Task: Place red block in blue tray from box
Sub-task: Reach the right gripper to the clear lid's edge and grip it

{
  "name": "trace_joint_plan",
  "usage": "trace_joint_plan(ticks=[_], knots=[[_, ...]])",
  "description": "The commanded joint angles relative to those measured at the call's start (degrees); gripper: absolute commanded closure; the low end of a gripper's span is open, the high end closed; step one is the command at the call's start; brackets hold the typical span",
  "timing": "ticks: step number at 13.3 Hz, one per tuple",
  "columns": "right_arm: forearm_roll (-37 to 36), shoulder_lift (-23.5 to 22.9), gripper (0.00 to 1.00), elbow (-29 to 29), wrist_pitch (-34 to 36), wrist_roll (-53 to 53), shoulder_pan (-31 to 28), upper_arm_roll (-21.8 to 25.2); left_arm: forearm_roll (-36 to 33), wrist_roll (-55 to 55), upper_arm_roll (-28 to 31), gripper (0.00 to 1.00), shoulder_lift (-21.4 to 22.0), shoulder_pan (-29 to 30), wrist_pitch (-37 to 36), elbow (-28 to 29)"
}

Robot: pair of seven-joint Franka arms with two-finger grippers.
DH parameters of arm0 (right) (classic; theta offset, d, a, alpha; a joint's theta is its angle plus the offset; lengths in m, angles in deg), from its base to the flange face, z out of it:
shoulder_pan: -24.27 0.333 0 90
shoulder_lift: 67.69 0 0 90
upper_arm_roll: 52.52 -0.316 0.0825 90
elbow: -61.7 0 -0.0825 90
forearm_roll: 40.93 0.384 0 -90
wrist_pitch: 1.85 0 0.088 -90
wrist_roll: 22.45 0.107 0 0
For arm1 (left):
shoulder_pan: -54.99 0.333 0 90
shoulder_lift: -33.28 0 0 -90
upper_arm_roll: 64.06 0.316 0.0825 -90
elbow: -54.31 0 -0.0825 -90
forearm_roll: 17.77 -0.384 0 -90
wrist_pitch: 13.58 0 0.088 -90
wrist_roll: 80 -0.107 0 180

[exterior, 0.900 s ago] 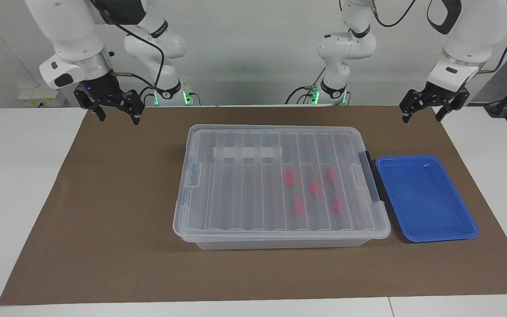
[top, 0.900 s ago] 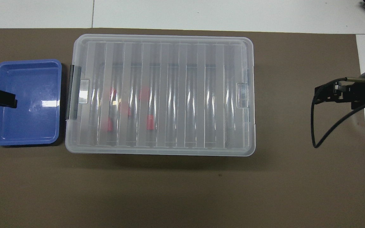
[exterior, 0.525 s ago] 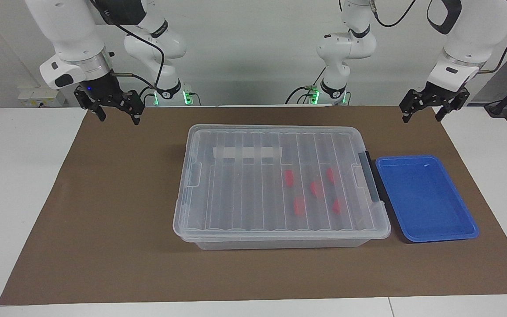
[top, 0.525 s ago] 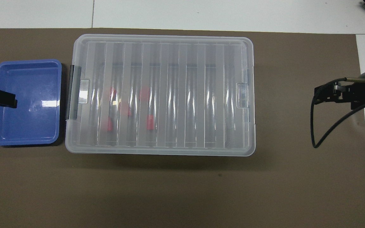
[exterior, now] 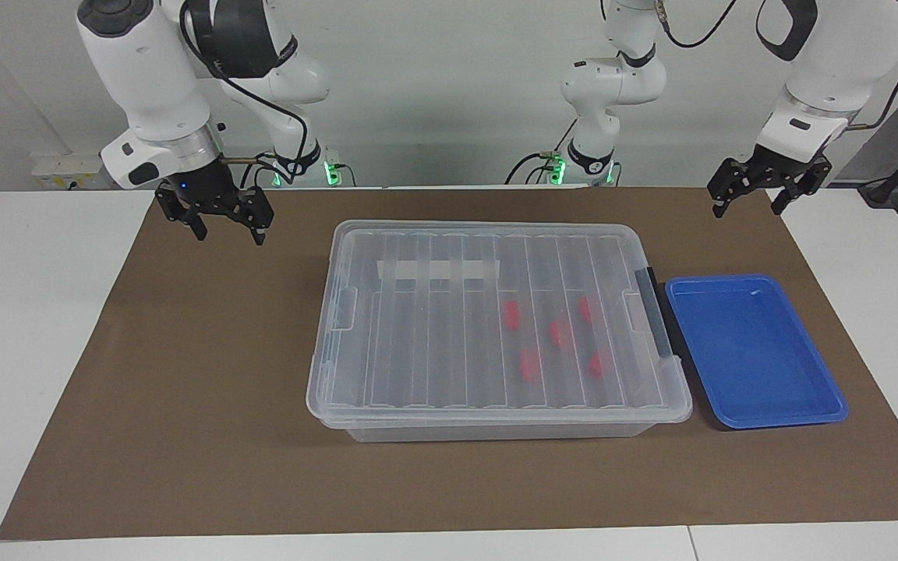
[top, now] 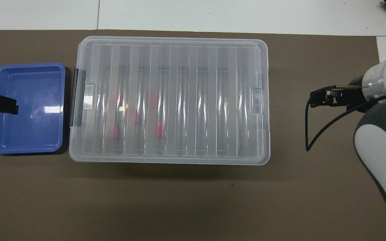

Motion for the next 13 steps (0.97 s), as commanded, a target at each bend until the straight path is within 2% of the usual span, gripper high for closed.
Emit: trace_joint_plan(ticks=[1,6,13], knots=[[0.76,-0.12,0.01,5.7,-8.82,2.69,2.64,-0.28,0.38,0.47,0.2,0.0,1.41,-0.15,0.2,1.63],[0.76,-4.24,0.01,6.6,-13.17,6.11,8.18,-0.2,0.38,0.65,0.2,0.0,1.32,-0.06,0.82,1.63],[-0.39,-2.32,0.0,12.22,-12.55,5.59,8.8,-0.19,0.38,0.56,0.2,0.0,1.5,-0.06,0.9,2.07]])
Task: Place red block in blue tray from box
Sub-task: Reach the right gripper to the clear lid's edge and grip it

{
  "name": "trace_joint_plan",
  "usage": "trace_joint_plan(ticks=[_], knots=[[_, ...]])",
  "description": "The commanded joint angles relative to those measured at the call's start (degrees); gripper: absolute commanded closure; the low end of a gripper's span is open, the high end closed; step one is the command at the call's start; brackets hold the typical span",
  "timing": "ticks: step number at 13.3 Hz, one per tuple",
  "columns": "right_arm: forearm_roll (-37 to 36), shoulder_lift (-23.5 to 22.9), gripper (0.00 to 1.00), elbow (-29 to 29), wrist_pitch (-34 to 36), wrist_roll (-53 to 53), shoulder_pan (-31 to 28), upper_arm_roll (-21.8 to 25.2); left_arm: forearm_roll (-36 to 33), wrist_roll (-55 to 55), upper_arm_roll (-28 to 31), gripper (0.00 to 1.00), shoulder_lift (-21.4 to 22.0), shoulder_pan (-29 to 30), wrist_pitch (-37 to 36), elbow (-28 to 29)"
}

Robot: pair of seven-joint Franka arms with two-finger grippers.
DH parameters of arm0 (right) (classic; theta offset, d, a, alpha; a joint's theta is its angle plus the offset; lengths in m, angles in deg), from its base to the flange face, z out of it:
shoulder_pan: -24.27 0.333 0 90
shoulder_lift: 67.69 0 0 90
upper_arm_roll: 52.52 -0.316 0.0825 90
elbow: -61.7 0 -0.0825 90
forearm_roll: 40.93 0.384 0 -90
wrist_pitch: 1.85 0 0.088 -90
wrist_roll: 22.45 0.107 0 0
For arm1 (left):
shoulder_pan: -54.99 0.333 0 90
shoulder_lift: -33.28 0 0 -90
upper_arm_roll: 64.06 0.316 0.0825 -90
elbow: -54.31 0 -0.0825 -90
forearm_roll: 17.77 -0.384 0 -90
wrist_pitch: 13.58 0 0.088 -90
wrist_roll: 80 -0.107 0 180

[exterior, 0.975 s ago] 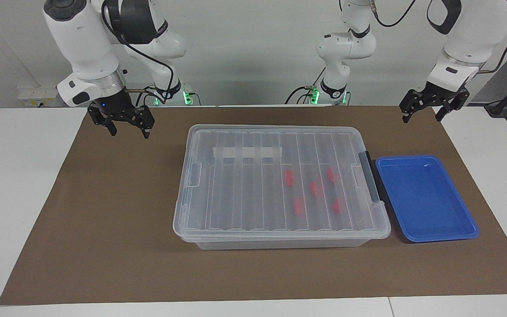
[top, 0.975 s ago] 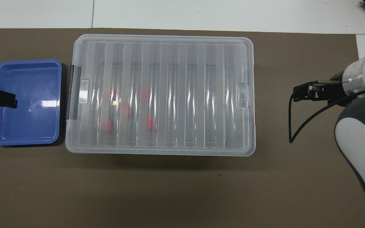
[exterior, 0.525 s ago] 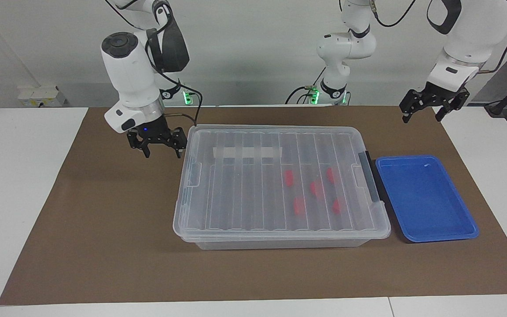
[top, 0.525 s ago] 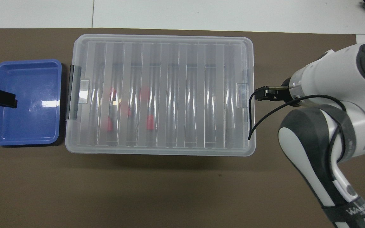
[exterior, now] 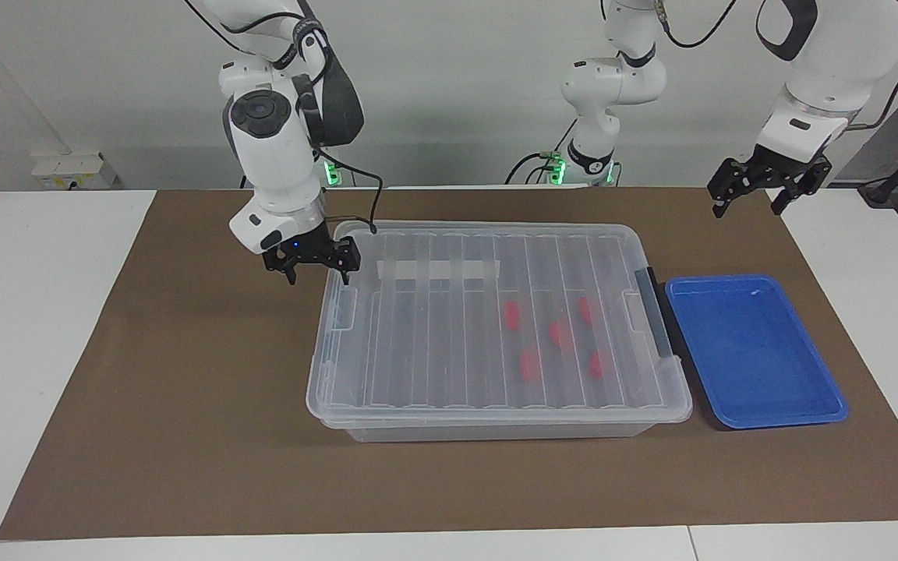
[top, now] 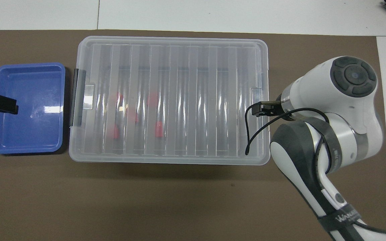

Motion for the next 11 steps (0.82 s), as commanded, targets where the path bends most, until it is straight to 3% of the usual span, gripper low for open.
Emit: trace_joint_plan(ticks=[1,6,11], knots=[[-0.38,2.4,0.01,3.27,-0.44,0.15,-0.31,-0.08,0.38,0.78,0.2,0.0,1.5,-0.06,1.14,2.23],[-2.84,2.4,0.01,3.36,0.79,-7.65,-3.29,0.1,0.47,4.39,0.11,0.0,1.5,-0.5,2.9,2.5],[-5.56,2.22,0.0,3.36,0.62,-23.55,-9.78,0.1,0.47,13.24,-0.59,0.0,1.85,-1.38,8.51,5.21]])
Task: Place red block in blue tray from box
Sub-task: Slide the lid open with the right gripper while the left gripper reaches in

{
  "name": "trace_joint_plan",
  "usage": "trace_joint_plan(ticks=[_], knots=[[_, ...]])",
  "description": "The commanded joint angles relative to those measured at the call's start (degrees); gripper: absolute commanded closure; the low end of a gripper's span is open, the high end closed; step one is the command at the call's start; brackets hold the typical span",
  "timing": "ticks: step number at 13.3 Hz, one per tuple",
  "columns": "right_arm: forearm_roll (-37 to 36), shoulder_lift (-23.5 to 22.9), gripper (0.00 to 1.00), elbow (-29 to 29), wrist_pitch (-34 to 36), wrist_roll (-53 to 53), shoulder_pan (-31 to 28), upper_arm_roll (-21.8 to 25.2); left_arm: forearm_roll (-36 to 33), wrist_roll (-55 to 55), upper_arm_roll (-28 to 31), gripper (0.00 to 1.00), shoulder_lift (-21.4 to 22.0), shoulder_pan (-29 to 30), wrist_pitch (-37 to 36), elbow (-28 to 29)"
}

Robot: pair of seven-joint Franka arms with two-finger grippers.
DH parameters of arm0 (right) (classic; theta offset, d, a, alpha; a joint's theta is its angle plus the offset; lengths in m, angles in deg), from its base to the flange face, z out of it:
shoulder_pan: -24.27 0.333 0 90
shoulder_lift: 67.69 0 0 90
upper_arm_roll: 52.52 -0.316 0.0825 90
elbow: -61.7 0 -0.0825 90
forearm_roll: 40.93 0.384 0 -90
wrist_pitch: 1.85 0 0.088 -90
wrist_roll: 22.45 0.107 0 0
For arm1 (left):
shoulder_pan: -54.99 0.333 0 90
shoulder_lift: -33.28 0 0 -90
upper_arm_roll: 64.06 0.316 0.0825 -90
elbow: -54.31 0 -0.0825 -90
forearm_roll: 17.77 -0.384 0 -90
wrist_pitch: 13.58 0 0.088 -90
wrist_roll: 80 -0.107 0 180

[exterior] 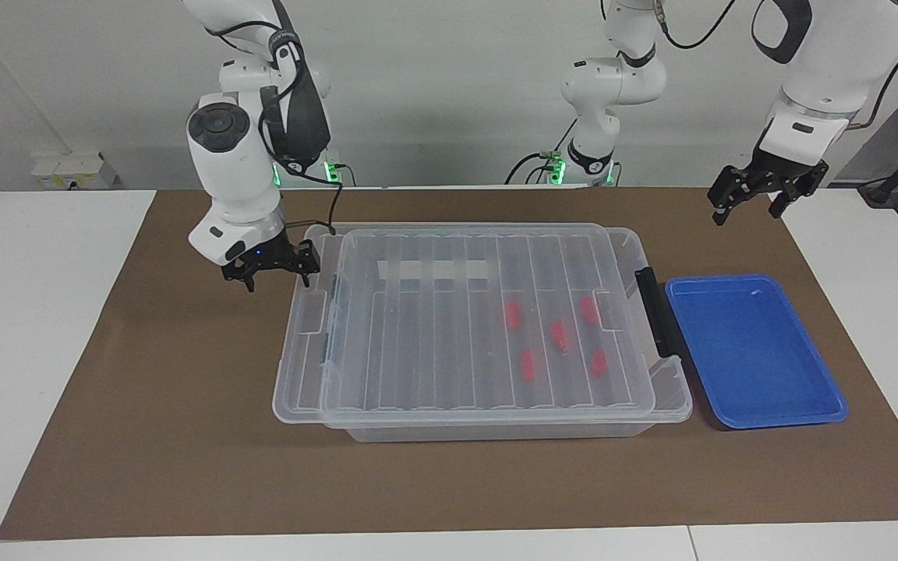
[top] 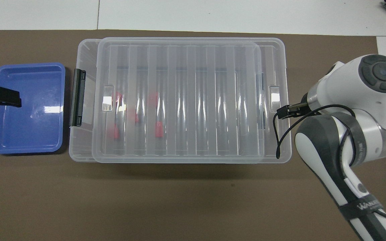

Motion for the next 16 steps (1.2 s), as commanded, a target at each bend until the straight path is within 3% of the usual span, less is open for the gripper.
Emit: trace_joint_plan(ticks=[1,5,8,12,16], knots=[[-1.5,1.32,0.0,1.62,0.11,-7.57,-4.01,-0.38,0.41,6.9,0.03,0.0,2.62,-2.98,6.32,5.98],[-1.5,1.32,0.0,1.62,0.37,-14.87,-8.32,-0.29,0.41,18.07,0.03,0.0,1.67,-8.0,12.39,8.72],[-1.5,1.32,0.0,1.45,0.99,-22.59,-11.3,-0.38,0.41,27.48,0.03,0.0,-3.07,-13.62,16.87,8.64],[-1.5,1.32,0.0,1.45,0.99,-27.35,-13.95,-0.29,0.32,30.48,0.03,0.0,-8.79,-18.37,24.51,10.39],[-1.5,1.23,0.0,1.36,1.07,-27.72,-14.48,-0.38,0.32,30.57,0.12,0.0,-7.84,-18.46,31.56,17.76]])
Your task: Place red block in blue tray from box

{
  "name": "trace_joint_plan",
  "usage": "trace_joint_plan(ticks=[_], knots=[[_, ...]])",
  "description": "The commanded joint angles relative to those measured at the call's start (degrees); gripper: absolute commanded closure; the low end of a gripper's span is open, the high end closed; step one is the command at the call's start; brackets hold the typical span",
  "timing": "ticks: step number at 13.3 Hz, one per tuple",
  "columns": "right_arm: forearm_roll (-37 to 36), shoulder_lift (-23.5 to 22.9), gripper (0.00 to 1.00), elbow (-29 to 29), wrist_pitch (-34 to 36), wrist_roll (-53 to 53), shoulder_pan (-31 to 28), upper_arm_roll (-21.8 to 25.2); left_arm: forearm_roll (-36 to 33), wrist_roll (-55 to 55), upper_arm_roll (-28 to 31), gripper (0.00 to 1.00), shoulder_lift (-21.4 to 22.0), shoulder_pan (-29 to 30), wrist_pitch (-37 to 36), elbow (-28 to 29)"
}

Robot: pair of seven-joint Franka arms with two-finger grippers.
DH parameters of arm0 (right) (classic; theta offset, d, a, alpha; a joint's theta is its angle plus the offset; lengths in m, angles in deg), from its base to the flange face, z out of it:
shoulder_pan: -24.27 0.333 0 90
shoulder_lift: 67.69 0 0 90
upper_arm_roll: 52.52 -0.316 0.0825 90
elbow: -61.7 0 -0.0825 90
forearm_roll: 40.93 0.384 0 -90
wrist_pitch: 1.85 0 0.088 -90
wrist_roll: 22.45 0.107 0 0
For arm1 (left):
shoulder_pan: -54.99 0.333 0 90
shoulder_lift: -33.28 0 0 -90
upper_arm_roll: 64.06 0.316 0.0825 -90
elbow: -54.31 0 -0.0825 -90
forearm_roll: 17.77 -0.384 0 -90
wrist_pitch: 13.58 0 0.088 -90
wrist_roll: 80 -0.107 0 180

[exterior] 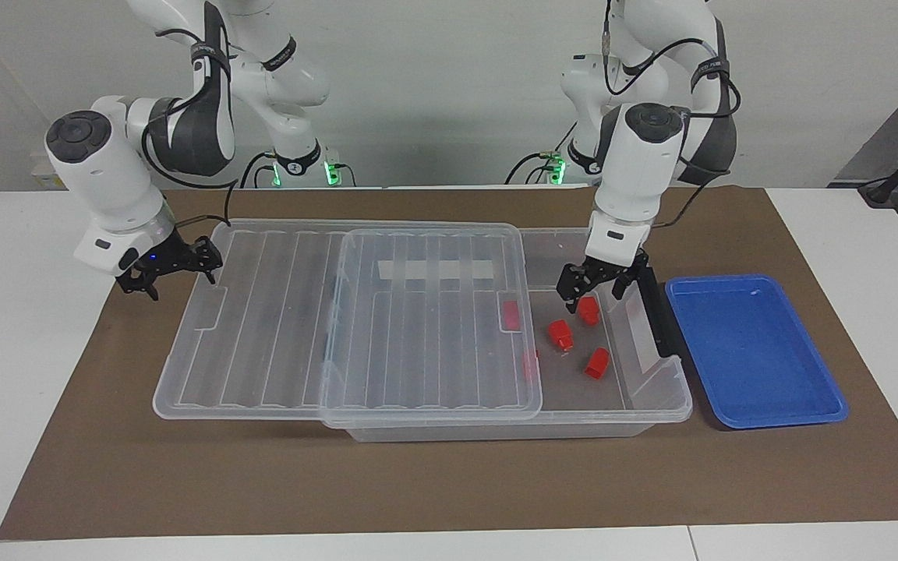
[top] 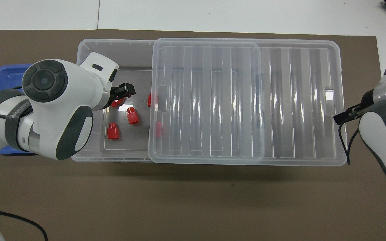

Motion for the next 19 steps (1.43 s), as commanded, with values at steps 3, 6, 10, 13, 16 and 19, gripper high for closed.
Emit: trace_joint_plan(ticks=[3,6,10,13,16,19], knots=[[-0.83,2.27,0.0,0.49,1.28,-0.24,-0.38,-0.61,-0.02,0.36,0.83,0.01,2.16,-0.83,5.93,7.41],[-0.13,5.44,0.0,1.1,4.26,11.49,1.46,-0.7,-0.37,0.89,0.92,0.01,-3.01,-2.33,10.94,8.38],[0.31,7.64,0.0,1.1,4.79,29.7,7.78,-0.7,-0.81,0.81,0.92,0.01,-5.32,-2.94,12.09,8.64],[0.57,7.38,0.0,-2.74,5.32,38.67,10.86,-0.79,-0.81,0.98,0.92,0.02,-5.41,-3.56,13.05,10.92],[2.24,6.76,0.0,-7.94,8.13,45.2,11.4,-0.7,-0.81,0.98,0.92,0.05,-5.84,-3.74,14.64,11.37],[3.99,5.45,0.0,-14.6,10.85,48.18,10.53,-0.7,-0.81,1.07,0.92,0.06,-7.77,-3.82,17.1,11.81]])
